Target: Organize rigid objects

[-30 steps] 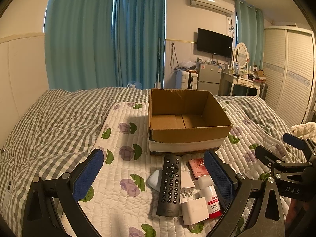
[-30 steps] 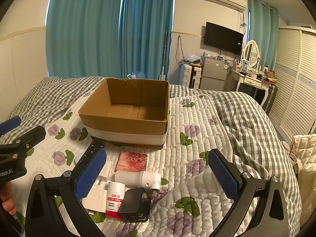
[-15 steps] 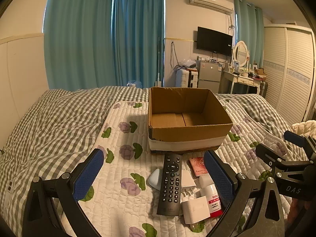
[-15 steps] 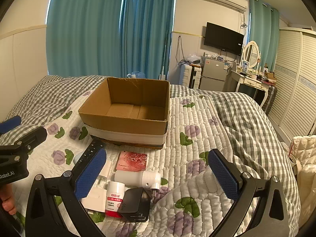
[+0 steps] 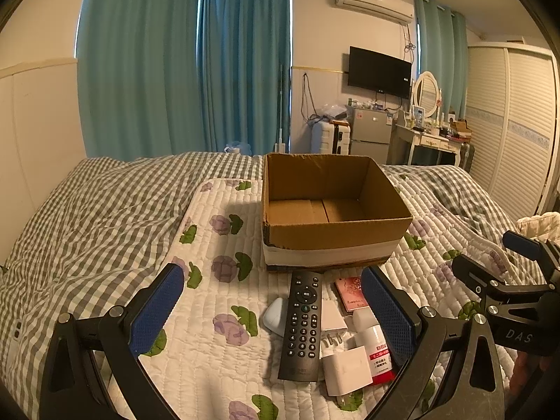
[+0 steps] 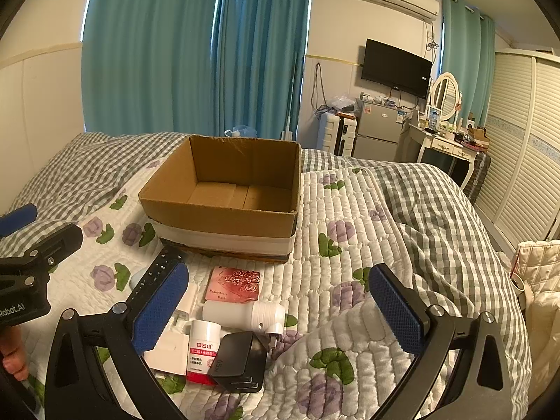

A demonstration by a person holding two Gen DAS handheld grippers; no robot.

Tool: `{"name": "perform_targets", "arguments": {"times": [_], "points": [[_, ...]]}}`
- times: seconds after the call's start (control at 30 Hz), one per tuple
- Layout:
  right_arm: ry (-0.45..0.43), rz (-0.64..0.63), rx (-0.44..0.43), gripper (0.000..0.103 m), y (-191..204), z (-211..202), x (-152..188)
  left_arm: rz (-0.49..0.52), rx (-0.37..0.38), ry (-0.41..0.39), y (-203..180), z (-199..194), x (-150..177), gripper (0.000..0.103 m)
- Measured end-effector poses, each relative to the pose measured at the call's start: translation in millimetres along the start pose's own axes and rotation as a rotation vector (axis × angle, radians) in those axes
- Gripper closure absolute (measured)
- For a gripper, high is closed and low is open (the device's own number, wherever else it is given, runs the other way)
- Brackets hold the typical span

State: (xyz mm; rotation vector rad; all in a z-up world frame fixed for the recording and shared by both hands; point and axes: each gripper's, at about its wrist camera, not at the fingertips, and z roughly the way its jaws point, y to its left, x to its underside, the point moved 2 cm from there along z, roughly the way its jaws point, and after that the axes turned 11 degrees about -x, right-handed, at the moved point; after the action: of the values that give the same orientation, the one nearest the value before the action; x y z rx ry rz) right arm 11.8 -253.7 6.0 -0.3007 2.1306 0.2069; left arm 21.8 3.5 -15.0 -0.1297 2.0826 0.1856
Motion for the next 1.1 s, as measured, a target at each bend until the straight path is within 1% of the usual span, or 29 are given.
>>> {"name": "perform_targets", "arguments": {"times": [0.13, 0.23, 0.4, 0.6, 0.7, 0.87, 1.0, 1.03, 1.1], "points": [[0.001, 0.0, 0.0, 0.0, 0.0, 0.1, 0.3, 0.013, 0.001, 0.001, -1.9, -1.2, 0.2, 0.0], [0.005, 0.005, 0.018, 0.0, -1.7, -0.3, 1.0, 0.019, 0.008, -0.003, -2.9, -2.6, -0.9, 0.0], [0.01, 0.003, 0.021, 0.0, -2.5, -1.9, 0.3, 0.022, 0.016, -0.015, -3.0, -7.8, -4.3, 0.0], [0.021, -0.008, 0.016, 0.0, -0.4, -4.9, -1.4, 0.041, 0.011, -0.01, -6.9, -9.5, -7.8, 0.0], [0.052, -0.012, 0.009, 0.0, -1.2, 1.8, 0.1, 0.071, -0.007, 0.034, -12.7, 2.2, -2.9, 0.0], [0.149, 0.01, 0.001, 0.0, -11.2, 23.0, 11.7, 0.107, -0.022, 0.19, -21.4, 40.1, 20.5, 0.001], [0.207, 0.041, -0.014, 0.0, -17.8, 37.4, 19.8, 0.165, -0.053, 0.322, -34.4, 68.8, 42.6, 0.002], [0.217, 0.047, -0.017, 0.0, -19.0, 40.5, 21.5, 0.17, -0.059, 0.344, -36.6, 73.6, 46.9, 0.002], [0.238, 0.054, -0.017, 0.0, -21.0, 46.2, 25.2, 0.174, -0.06, 0.394, -38.5, 86.7, 53.3, 0.007]]}}
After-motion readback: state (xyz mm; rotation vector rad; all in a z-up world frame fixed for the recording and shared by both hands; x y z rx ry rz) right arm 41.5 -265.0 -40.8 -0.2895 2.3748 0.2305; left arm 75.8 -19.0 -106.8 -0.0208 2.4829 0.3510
